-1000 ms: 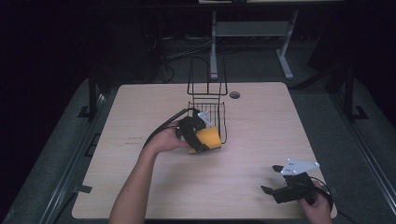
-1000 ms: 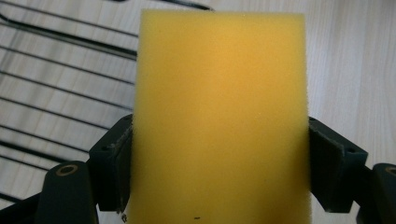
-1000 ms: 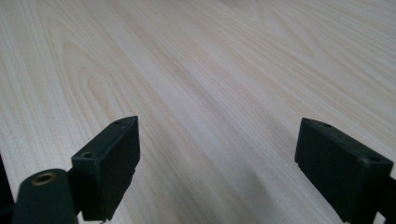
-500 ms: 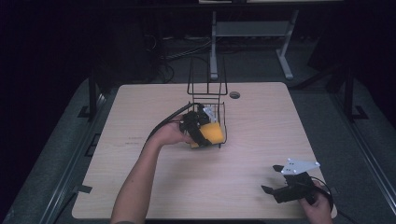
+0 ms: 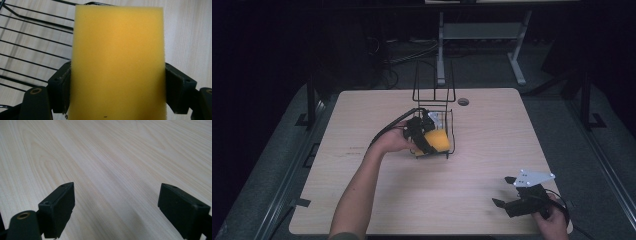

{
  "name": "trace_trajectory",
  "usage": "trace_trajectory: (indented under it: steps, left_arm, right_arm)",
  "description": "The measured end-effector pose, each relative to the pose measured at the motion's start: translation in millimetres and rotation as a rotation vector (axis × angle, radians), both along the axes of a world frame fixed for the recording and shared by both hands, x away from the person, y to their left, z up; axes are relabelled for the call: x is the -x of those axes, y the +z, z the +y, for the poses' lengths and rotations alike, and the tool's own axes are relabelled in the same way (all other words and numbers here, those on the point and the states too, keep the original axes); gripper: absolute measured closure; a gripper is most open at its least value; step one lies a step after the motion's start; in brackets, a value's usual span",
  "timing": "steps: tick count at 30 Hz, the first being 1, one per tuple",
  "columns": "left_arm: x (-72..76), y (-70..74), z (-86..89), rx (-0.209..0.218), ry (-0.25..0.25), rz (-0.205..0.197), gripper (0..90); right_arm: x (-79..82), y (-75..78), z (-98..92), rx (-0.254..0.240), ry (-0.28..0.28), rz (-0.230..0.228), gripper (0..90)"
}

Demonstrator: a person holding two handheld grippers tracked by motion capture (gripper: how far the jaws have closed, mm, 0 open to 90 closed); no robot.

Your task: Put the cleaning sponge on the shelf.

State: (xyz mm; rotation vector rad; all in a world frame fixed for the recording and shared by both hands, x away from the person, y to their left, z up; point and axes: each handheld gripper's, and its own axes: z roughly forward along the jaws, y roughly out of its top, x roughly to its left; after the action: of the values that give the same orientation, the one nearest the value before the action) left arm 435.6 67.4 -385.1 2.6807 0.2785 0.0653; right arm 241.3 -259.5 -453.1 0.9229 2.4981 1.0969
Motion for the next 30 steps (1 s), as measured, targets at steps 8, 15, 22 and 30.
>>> trace_trajectory:
  steps: [8,15,22,30]
  left_arm:
    - [-4.6,-2.7,3.2,-0.001,0.004,0.006,21.9]
    - [-9.2,-1.5,3.8,-0.003,0.006,0.007,21.9]
    - [-17.6,-1.3,0.9,0.018,0.017,0.011,21.9]
    - [-23.1,1.8,-3.5,-0.006,0.021,0.002,21.9]
  right_arm:
    - [0.3,-0.4,2.0,0.005,0.002,0.003,13.8]
    - [0.5,0.2,1.5,0.001,0.004,-0.001,13.8]
    - [0.8,-0.2,1.6,0.003,0.003,0.004,13.8]
    - [0.2,-0.1,0.4,0.004,0.003,0.000,13.8]
